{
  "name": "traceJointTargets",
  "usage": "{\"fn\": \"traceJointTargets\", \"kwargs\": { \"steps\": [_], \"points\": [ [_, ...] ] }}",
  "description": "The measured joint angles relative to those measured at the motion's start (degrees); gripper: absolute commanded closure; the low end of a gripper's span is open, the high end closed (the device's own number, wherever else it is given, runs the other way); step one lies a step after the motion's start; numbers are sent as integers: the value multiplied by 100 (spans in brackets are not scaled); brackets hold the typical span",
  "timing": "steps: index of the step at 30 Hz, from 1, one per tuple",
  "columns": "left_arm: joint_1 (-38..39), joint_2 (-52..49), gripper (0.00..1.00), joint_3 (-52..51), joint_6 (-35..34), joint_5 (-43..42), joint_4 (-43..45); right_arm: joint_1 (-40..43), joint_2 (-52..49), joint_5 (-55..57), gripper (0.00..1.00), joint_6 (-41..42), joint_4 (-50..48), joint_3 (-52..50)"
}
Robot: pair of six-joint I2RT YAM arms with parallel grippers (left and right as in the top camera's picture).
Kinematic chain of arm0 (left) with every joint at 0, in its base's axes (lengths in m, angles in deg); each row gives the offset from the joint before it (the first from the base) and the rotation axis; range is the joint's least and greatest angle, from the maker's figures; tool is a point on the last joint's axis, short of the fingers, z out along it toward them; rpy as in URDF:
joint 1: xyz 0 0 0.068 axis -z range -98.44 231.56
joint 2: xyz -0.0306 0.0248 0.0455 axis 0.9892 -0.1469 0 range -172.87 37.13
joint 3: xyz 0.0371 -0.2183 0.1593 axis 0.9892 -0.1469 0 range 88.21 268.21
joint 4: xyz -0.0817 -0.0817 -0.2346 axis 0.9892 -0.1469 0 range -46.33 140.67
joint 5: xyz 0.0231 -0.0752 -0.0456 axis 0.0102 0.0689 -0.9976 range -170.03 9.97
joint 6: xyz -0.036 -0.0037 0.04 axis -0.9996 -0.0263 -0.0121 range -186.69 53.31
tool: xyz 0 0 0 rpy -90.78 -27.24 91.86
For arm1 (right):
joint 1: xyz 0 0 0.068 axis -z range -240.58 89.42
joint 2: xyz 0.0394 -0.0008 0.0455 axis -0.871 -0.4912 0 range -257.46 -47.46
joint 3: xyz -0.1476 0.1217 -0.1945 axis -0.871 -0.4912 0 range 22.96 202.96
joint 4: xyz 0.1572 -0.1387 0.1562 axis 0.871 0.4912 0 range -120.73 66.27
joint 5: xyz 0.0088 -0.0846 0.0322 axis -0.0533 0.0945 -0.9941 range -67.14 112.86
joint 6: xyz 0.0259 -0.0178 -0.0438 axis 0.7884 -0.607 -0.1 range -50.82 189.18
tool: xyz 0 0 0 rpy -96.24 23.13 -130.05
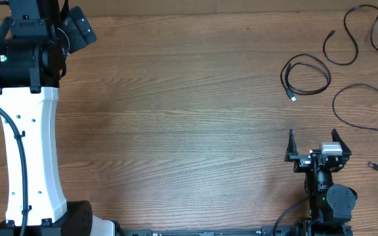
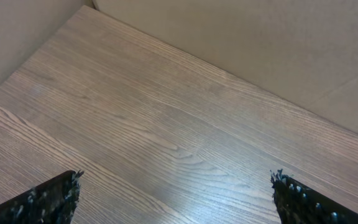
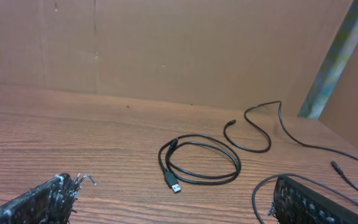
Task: Untangle cables
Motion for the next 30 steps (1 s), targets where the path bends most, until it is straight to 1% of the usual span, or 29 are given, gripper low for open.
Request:
{"fn": "traceJointTargets", "kwargs": {
  "steps": [8, 12, 15, 17, 18, 21, 23, 24, 26, 27, 29, 30],
  "points": [
    [-4, 0, 0, 0, 0, 0, -4, 0, 0, 0, 0, 0, 4, 0],
    [-42, 24, 1, -2, 0, -22, -190, 0, 0, -2, 0, -2, 2, 0],
    [-109, 232, 1, -28, -2, -94, -92, 0, 0, 0, 0, 0, 0, 0],
    [-144, 560, 1, -107, -7, -103, 59, 0, 0, 0, 0, 0, 2, 0],
    [-144, 774, 0, -227, -7, -107, 223, -2, 0, 0, 0, 0, 2, 0],
    [-149, 1843, 0, -988, -15, -138, 1023, -2, 4, 0, 0, -2, -2, 0],
    [-122, 2715, 0, -1856, 7, -190, 1888, 0, 7, 0, 0, 0, 4, 0],
    [-76, 3215, 0, -2450, 90, -214, 2426, 0, 7, -2, 0, -2, -7, 0],
    [42, 3993, 1, -3392, 367, -319, 3152, -2, 7, 0, 0, -2, 0, 0],
    [105, 4424, 0, -3985, 640, -424, 3740, -2, 7, 0, 0, -2, 0, 0],
    [212, 5154, 1, -5099, 1266, -754, 4586, 0, 7, 0, 0, 0, -2, 0],
    [240, 5362, 0, -5458, 1460, -885, 4815, 0, 7, -2, 0, 2, -2, 0]
  ]
}}
